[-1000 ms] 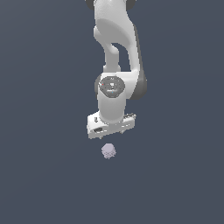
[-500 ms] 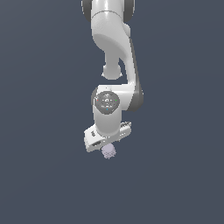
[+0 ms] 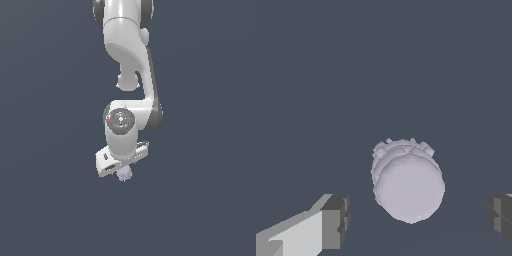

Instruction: Pick up the object and move it to a goal position.

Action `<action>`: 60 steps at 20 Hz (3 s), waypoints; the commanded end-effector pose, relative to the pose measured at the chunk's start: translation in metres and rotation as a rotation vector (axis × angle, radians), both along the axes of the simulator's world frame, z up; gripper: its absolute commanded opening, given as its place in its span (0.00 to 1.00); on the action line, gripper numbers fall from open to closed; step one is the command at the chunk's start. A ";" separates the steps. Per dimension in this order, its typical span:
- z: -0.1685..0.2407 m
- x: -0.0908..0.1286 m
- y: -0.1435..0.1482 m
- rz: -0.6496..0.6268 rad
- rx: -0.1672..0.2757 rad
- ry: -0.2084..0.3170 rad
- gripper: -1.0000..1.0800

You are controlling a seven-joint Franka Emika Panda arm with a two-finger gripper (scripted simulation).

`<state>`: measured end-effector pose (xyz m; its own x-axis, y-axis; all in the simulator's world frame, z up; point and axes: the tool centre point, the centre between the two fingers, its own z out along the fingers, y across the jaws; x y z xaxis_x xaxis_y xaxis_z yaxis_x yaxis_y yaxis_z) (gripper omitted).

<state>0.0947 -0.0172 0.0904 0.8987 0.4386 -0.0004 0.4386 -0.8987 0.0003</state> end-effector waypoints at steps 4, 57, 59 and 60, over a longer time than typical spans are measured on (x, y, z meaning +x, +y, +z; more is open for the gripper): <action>-0.019 0.000 0.000 0.001 0.000 0.000 0.96; 0.138 -0.069 -0.110 0.004 0.001 0.000 0.00; 0.150 -0.072 -0.117 0.004 0.001 0.000 0.00; 0.155 -0.074 -0.119 0.004 0.001 0.000 0.00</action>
